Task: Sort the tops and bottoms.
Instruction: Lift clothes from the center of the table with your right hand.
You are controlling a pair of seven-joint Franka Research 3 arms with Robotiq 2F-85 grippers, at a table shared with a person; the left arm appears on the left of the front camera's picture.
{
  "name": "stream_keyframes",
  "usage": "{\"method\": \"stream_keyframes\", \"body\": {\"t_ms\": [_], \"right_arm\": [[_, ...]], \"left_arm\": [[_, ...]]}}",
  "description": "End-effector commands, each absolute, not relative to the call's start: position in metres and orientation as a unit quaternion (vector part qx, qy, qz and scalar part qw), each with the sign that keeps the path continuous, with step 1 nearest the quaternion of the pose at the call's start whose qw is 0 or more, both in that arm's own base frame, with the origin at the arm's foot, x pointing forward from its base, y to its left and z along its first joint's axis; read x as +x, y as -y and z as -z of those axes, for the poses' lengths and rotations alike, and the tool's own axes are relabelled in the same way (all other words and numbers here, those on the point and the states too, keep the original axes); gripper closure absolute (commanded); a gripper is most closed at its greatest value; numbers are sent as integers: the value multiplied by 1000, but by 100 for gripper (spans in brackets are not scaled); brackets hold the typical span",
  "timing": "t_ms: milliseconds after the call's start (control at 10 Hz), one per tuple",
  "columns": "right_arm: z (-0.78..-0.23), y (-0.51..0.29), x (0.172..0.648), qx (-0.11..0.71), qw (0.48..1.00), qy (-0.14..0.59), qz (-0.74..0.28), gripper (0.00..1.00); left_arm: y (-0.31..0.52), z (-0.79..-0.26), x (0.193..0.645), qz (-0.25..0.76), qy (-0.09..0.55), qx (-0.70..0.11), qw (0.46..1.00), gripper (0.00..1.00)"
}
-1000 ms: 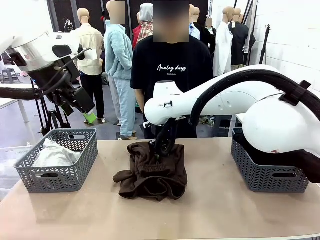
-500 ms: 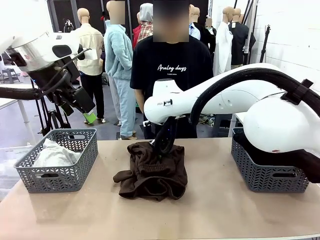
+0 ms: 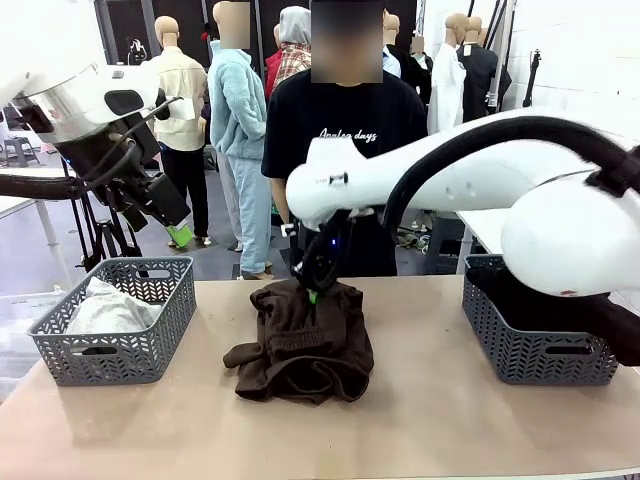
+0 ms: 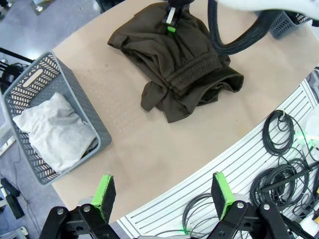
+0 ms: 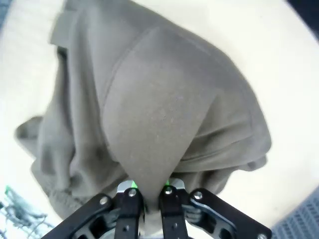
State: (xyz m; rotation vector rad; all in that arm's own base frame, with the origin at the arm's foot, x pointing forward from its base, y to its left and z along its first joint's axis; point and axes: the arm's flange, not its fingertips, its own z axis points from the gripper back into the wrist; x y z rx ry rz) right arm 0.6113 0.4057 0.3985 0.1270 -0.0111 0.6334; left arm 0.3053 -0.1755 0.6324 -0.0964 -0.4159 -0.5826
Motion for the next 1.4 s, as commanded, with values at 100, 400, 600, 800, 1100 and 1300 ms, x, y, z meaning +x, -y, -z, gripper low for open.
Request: {"method": "stream_keyframes", "body": {"t_ms": [100, 400, 600, 800, 1100, 1300], "right_arm": [[-495, -389, 569, 65, 948, 21, -310, 100], [-538, -367, 539, 97, 948, 19, -304, 100], [-537, -386, 559, 69, 945, 26, -318, 100], [-537, -386, 559, 69, 945, 26, -318, 100], [-551, -377, 552, 60, 953, 35, -295, 100], [-617, -357, 539, 18, 963, 97, -250, 100]], "left_arm": [[173, -631, 306, 284, 210, -41, 935, 0], [173, -631, 306, 284, 210, -41, 935, 0], [173, -631, 306, 284, 210, -41, 935, 0], [173, -631, 306, 284, 210, -41, 935, 0], [173, -631, 306, 284, 210, -41, 935, 0], [173, -631, 306, 284, 210, -41, 935, 0]]}}
